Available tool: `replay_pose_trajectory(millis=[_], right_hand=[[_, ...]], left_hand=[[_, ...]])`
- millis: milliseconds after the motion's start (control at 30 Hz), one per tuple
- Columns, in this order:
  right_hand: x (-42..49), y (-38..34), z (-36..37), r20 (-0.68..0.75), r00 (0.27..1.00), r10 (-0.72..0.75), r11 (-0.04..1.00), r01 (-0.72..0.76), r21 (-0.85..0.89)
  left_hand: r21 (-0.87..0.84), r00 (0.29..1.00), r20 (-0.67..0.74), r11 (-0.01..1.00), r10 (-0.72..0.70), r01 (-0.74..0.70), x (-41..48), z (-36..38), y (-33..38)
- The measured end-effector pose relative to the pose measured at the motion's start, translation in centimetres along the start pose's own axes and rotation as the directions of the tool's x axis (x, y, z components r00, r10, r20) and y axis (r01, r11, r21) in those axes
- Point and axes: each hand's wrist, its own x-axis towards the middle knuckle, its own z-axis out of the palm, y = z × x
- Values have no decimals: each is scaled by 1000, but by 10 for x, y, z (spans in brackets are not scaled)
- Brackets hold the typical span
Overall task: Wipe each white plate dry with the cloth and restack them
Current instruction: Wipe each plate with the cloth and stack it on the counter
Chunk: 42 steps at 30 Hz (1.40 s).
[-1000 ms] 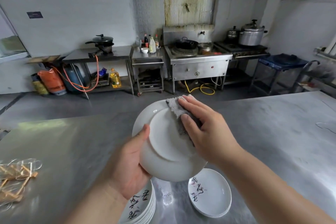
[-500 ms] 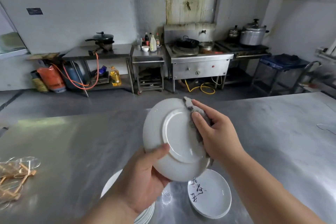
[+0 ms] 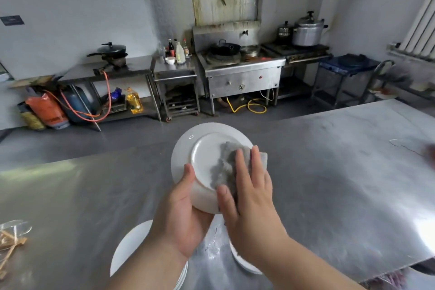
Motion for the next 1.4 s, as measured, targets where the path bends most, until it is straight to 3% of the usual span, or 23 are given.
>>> replay_pose_trajectory(millis=[167, 300, 467, 600, 700, 767, 833, 900, 1000, 1033, 1100, 1167, 1233, 1267, 1300, 1333, 1400], right_hand=[[52, 34, -52, -82, 996, 44, 998, -39, 58], [31, 40, -41, -92, 987, 129, 978, -111, 176], [-23, 53, -9, 15, 984, 175, 969, -175, 175], [5, 106, -43, 56, 977, 204, 938, -212, 275], [29, 146, -77, 142, 925, 352, 873, -380, 306], [33, 172, -95, 202, 907, 369, 907, -400, 136], [29, 191, -105, 361, 860, 361, 913, -405, 53], [20, 205, -104, 501, 779, 377, 881, -469, 66], [5, 225, -88, 586, 695, 416, 794, -592, 138], [0, 231, -81, 603, 669, 434, 754, -636, 163], [-8, 243, -69, 636, 618, 462, 669, -713, 208], [-12, 256, -60, 658, 584, 475, 629, -748, 211], [-13, 263, -53, 664, 569, 484, 610, -764, 211], [-11, 266, -50, 674, 560, 483, 584, -779, 229], [-9, 269, -47, 686, 542, 485, 545, -801, 247], [-6, 273, -45, 694, 522, 497, 514, -821, 250], [-1, 279, -40, 690, 501, 522, 490, -839, 237]], left_hand=[[-17, 1000, 2, 1000, 14, -14, 9, 14, -25], [-8, 997, -81, 1000, -18, 17, 21, 34, -48], [-14, 969, -184, 986, -167, 167, 42, 53, -84], [-37, 964, -238, 993, -118, 112, 54, 51, -104], [-19, 969, -236, 997, -76, 73, 49, 45, -115], [10, 953, -291, 996, -80, 86, 44, 36, -124], [24, 932, -340, 990, -125, 141, 41, 24, -134], [26, 916, -357, 979, -182, 204, 39, 9, -145], [164, 881, -426, 940, -205, 298, 42, -15, -161], [279, 863, -474, 901, -173, 333, 44, -23, -165], [573, 848, -525, 709, -69, 412, 47, -40, -172], [793, 876, -481, 406, -42, 455, 50, -58, -177], [880, 884, -466, 81, -41, 468, 53, -73, -179], [883, 883, -468, -3, -44, 468, 54, -77, -178], [880, 879, -473, 15, -54, 474, 56, -79, -178], [859, 868, -491, 124, -73, 496, 59, -78, -177], [695, 834, -529, 483, -159, 533, 64, -76, -175]])
